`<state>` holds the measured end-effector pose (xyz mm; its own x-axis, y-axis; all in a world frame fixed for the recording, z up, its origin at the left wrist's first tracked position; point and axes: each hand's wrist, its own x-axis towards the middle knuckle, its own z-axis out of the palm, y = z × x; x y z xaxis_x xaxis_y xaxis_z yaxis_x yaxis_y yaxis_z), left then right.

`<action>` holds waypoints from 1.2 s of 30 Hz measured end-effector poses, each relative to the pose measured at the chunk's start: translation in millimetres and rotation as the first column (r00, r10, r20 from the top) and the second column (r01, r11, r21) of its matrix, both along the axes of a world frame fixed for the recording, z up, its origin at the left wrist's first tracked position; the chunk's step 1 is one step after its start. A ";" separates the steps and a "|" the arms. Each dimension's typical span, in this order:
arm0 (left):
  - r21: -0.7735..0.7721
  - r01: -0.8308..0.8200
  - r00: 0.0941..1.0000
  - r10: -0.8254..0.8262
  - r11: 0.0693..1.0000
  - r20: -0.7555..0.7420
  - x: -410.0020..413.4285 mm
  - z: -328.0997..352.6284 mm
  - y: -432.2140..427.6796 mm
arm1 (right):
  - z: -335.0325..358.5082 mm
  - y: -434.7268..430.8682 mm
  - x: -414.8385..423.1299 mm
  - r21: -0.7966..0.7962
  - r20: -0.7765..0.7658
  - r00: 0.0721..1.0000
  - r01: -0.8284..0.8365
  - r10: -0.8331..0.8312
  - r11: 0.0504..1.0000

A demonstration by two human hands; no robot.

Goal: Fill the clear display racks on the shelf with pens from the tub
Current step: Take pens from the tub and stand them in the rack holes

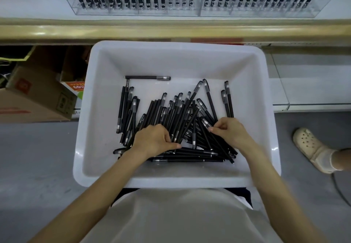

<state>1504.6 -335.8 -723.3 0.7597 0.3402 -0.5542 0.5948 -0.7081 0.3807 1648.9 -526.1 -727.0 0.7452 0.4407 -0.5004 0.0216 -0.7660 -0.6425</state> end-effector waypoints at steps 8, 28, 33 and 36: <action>-0.059 -0.060 0.998 0.060 0.996 0.002 0.6 -2.4 -2.2 | 0.1 2.4 2.0 0.057 0.035 0.999 0.038 -0.040 0.998; -0.131 -0.309 0.950 0.313 0.942 0.013 33.1 2.9 -14.7 | 19.5 8.3 2.5 0.238 -0.028 0.991 0.132 -0.129 0.962; -0.233 -0.331 0.935 0.351 0.915 0.053 31.1 3.1 -10.0 | 19.8 4.7 2.5 0.255 -0.045 0.986 0.165 -0.159 0.953; -0.389 -0.356 0.909 0.411 0.849 0.064 26.7 8.9 -0.7 | 25.8 5.0 3.8 0.267 -0.048 0.984 0.179 -0.172 0.947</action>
